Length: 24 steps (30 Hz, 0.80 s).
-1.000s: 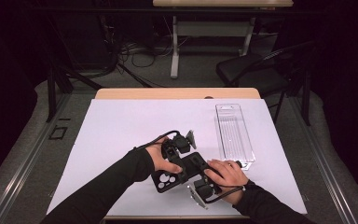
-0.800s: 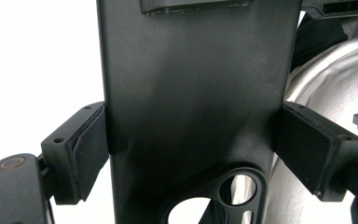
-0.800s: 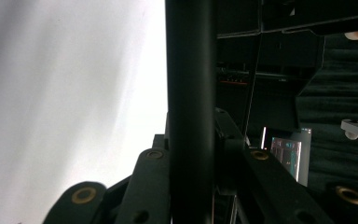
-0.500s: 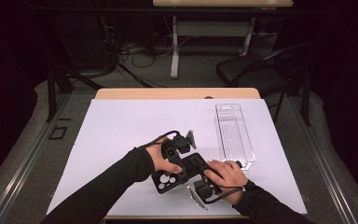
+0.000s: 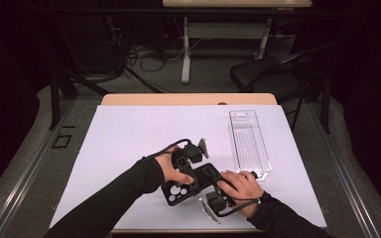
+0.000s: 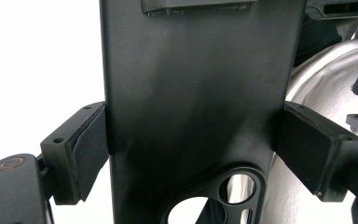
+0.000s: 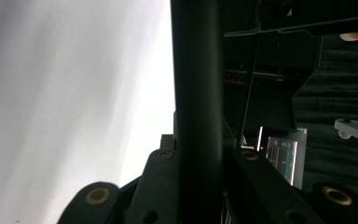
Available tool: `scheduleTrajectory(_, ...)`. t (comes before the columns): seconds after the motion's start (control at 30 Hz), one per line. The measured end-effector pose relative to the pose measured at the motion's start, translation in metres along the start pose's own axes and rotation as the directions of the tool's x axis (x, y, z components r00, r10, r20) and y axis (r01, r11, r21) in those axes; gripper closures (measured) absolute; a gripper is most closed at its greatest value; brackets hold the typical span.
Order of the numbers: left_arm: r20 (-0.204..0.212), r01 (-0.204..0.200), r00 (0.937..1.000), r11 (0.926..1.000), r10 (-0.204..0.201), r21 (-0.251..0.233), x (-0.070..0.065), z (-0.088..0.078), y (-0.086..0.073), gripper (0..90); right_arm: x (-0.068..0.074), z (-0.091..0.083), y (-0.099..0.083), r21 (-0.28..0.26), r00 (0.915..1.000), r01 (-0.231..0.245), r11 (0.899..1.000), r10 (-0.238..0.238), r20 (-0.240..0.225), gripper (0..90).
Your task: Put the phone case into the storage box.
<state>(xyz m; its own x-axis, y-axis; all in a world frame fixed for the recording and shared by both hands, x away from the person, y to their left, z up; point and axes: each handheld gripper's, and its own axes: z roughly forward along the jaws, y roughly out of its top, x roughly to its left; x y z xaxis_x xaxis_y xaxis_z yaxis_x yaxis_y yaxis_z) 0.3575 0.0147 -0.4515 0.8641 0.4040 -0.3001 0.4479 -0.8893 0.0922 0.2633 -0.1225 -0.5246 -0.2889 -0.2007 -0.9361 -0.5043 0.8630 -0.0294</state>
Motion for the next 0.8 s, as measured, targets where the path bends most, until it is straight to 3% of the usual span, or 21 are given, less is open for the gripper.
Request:
scheduleTrajectory(0.23,0.009,0.004,1.0000,1.0000,-0.004,-0.002,0.0003,0.0000,-0.0005,13.8,-0.0001,-0.0017,0.0011,0.024,0.9999,0.010,1.000,-0.010,0.010,86.7)
scheduleTrajectory(0.67,0.013,0.005,0.9999,1.0000,-0.005,-0.005,0.0006,0.0008,-0.0005,13.4,0.0006,0.0000,0.0004,0.002,0.9997,0.016,1.000,-0.016,0.021,87.8)
scheduleTrajectory(0.73,0.014,0.004,0.9999,1.0000,-0.004,-0.005,0.0005,0.0009,-0.0006,13.4,0.0009,-0.0016,0.0010,0.023,0.9996,0.017,1.000,-0.018,0.022,87.8)
scheduleTrajectory(0.8,0.014,0.004,0.9999,1.0000,-0.004,-0.006,0.0003,0.0008,-0.0006,13.3,0.0006,-0.0005,0.0005,0.003,0.9995,0.020,1.000,-0.020,0.023,87.9)
